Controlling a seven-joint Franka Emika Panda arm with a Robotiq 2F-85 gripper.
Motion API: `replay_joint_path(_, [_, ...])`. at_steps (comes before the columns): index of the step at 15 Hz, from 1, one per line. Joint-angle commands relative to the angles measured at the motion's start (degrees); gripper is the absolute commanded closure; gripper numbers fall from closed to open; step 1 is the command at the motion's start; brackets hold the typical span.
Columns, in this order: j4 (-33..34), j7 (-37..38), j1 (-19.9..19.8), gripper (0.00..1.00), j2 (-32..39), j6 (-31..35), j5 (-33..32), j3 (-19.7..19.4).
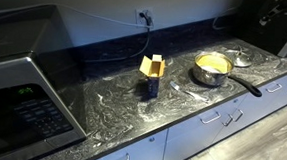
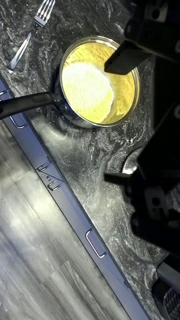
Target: Slide the pot slightly backwards.
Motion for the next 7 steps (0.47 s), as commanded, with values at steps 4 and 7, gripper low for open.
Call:
replay_joint_path(4, [0.1, -0.2, -1.6, 0.0, 0.2, -0.2, 0.1, 1.4])
replay_joint_path(7, [0.1, -0.2, -1.6, 0.0, 0.2, -0.2, 0.1, 1.4])
